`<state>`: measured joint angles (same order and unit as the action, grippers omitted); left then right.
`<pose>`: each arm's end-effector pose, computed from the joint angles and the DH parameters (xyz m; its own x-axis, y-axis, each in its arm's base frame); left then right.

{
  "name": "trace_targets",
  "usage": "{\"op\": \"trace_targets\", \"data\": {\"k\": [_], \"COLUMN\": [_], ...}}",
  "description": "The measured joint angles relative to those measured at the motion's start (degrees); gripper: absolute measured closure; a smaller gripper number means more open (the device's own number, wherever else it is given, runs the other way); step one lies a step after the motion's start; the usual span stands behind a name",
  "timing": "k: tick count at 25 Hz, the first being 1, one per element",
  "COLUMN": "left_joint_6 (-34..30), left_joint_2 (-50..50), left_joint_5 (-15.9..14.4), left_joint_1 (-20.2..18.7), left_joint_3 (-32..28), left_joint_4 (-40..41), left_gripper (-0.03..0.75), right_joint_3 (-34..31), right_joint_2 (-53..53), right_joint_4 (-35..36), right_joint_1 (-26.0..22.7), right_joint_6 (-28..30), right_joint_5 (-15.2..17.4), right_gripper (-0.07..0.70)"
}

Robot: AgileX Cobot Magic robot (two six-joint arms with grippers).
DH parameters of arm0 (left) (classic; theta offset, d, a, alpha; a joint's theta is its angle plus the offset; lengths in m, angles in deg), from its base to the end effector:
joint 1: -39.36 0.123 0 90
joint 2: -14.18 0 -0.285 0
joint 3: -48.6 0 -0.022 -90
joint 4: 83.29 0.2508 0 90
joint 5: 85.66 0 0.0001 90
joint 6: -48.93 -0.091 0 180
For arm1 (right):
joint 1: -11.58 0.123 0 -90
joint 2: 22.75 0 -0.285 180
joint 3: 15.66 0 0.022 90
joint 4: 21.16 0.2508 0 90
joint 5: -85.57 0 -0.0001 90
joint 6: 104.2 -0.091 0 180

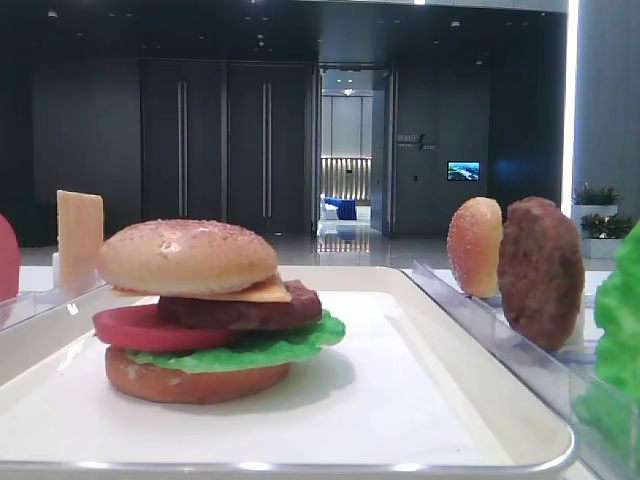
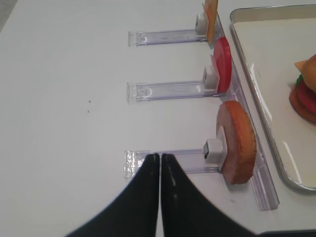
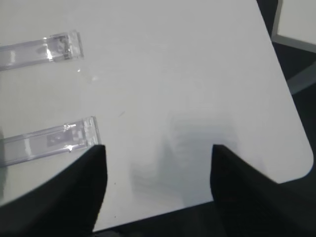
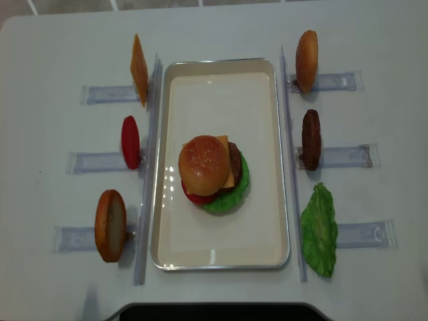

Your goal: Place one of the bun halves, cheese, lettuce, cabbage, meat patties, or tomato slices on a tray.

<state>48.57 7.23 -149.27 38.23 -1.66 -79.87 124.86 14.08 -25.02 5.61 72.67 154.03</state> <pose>-0.0059 0.0050 0.2652 -0.5122 0.0429 -0.8578 -0.0094 0.9984 0.0555 0.0618 -0.0122 0.3004 -0.8074 0.1144 -0.5788 0.1639 0.9859 -0.0339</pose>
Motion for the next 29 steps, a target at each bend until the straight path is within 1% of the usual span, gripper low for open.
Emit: {"op": "trace_targets", "data": {"k": [4, 5, 9, 15, 29], "left_joint_6": [0.00, 0.00, 0.00, 0.00, 0.00], "left_joint_2": [0.00, 0.00, 0.00, 0.00, 0.00], "left_joint_5": [0.00, 0.00, 0.00, 0.00, 0.00], "left_joint_1": [0.00, 0.00, 0.00, 0.00, 0.00], "left_joint_3": [0.00, 0.00, 0.00, 0.00, 0.00], "left_joint_4": [0.00, 0.00, 0.00, 0.00, 0.00], "left_gripper": [0.716, 0.716, 0.716, 0.716, 0.716], "right_joint_3": [-7.16, -8.13, -8.58, -8.71, -8.71], "right_joint_2": [-8.90, -10.83, -17.38, -28.48, -29.53], "right_joint_4": [1.11, 1.58, 3.86, 3.86, 3.86], "right_joint_1": [0.00, 0.00, 0.00, 0.00, 0.00], "right_joint_6": [2.39, 3.12, 5.44, 5.88, 6.05], "right_joint_5": [-1.60, -1.95, -2.96, -3.30, -3.35], "right_gripper": [0.197, 0.197, 0.197, 0.197, 0.197]}}
